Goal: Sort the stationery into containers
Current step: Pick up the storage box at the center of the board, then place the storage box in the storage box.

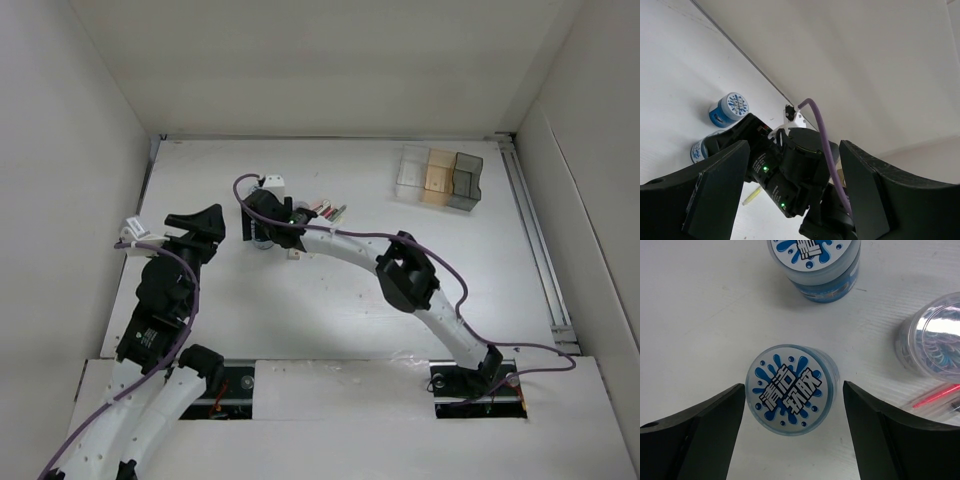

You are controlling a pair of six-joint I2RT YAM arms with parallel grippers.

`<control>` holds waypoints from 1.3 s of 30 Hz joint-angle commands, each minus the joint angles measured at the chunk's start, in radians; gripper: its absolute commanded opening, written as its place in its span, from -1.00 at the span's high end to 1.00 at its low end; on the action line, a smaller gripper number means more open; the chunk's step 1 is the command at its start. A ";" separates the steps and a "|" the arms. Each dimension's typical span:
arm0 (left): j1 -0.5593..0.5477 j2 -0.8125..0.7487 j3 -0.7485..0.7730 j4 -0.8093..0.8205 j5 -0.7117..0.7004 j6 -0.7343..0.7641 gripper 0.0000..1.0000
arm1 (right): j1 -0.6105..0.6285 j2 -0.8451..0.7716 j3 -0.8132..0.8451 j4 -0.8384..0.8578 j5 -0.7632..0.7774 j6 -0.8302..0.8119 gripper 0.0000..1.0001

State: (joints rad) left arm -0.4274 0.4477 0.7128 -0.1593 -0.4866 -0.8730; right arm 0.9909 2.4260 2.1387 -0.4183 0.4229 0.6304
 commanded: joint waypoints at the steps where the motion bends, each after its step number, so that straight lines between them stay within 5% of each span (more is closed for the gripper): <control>1: 0.006 -0.020 -0.012 0.041 0.000 0.012 -0.39 | 0.014 0.024 0.049 0.033 0.008 -0.015 -0.65; 8: 0.006 -0.029 -0.012 0.041 0.000 0.012 -0.39 | 0.023 -0.047 -0.037 0.136 0.019 -0.015 0.02; 19: 0.006 -0.020 -0.065 0.104 0.072 0.022 -0.37 | -0.011 -0.387 -0.244 0.208 0.082 0.006 0.10; 23: 0.006 0.076 -0.162 0.272 0.262 0.043 -0.37 | -0.150 -0.531 -0.355 0.208 0.073 0.035 0.10; 30: -0.017 0.411 -0.263 0.607 0.557 0.130 -0.43 | -0.611 -0.691 -0.534 0.171 0.074 0.181 0.10; 34: -0.017 0.500 -0.237 0.636 0.594 0.186 -0.47 | -0.860 -0.674 -0.556 0.182 0.039 0.226 0.10; 39: -0.017 0.510 -0.237 0.662 0.625 0.207 -0.50 | -0.995 -0.552 -0.447 0.130 0.053 0.235 0.10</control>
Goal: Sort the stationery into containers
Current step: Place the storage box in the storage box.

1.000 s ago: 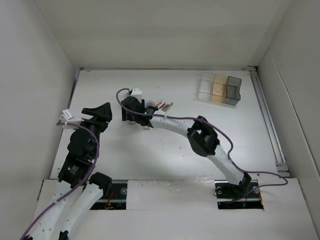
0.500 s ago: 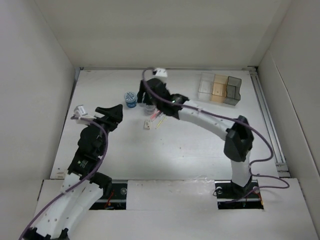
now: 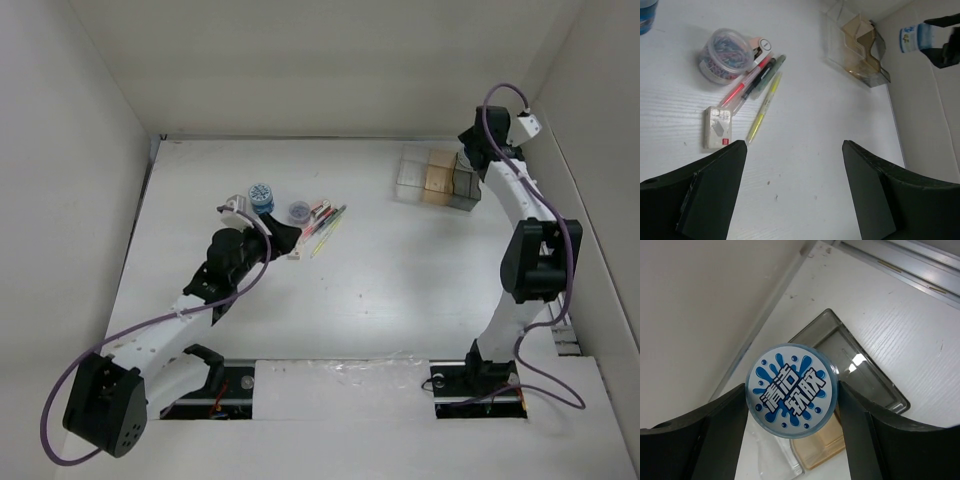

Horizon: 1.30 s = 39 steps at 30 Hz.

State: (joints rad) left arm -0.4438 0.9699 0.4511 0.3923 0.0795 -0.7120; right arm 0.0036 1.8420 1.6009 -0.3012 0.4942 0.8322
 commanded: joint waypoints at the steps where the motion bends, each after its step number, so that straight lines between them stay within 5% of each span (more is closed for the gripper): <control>1: -0.001 -0.013 0.024 0.111 0.068 0.046 -0.50 | -0.029 0.051 0.109 0.013 -0.029 0.033 0.10; 9: -0.058 -0.031 0.052 0.068 0.029 0.088 -0.52 | -0.086 0.169 0.247 -0.033 -0.066 -0.013 0.10; 30: -0.058 -0.040 0.061 0.059 -0.011 0.088 -0.52 | -0.086 0.276 0.237 0.011 -0.100 -0.024 0.10; 35: -0.058 -0.022 0.061 0.059 -0.020 0.088 -0.52 | -0.076 0.304 0.237 0.020 -0.100 -0.024 -0.15; 39: -0.058 -0.022 0.061 0.059 -0.029 0.088 -0.52 | -0.054 0.304 0.237 0.030 -0.077 -0.024 -0.60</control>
State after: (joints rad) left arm -0.5018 0.9524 0.4671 0.4202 0.0624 -0.6365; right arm -0.0746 2.1517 1.7924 -0.3557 0.3969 0.8127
